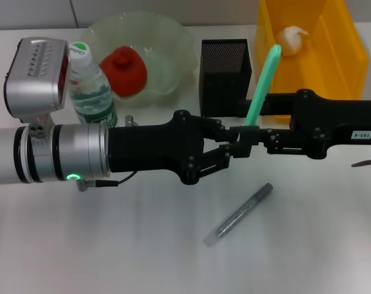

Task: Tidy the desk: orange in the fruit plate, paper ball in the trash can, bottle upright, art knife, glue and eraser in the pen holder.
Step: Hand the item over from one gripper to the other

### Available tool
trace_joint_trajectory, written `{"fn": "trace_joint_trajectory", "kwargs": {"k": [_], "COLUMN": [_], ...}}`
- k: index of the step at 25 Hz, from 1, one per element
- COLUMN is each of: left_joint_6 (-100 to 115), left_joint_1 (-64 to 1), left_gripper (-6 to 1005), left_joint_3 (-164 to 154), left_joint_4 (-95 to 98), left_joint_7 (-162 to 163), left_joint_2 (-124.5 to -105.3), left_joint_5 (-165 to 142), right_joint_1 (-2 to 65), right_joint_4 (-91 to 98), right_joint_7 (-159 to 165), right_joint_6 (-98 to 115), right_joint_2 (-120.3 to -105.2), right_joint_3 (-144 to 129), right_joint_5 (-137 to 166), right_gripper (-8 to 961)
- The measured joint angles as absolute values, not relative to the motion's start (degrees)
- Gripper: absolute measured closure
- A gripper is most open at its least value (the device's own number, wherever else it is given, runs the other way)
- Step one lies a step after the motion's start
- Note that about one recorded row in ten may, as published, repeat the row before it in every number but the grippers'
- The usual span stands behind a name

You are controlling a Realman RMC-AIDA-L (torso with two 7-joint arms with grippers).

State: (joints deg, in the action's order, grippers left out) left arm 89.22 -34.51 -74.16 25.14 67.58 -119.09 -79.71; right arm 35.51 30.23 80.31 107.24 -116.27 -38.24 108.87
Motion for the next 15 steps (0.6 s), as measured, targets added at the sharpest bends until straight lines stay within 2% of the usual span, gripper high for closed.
{"fn": "trace_joint_trajectory", "kwargs": {"k": [15], "left_joint_6": [90.0], "left_joint_1": [-34.6], "left_gripper": [797], "left_joint_3": [-74.4], "left_joint_4": [24.7], "left_joint_7": [67.5], "left_joint_2": [-118.83], "left_joint_5": [-78.7], "right_joint_1": [35.3], "right_joint_4": [30.3], "right_joint_7": [79.6], "right_joint_6": [106.9], "right_joint_2": [-116.55], "right_joint_3": [-38.2], "right_joint_5": [108.9], "right_gripper": [447]}}
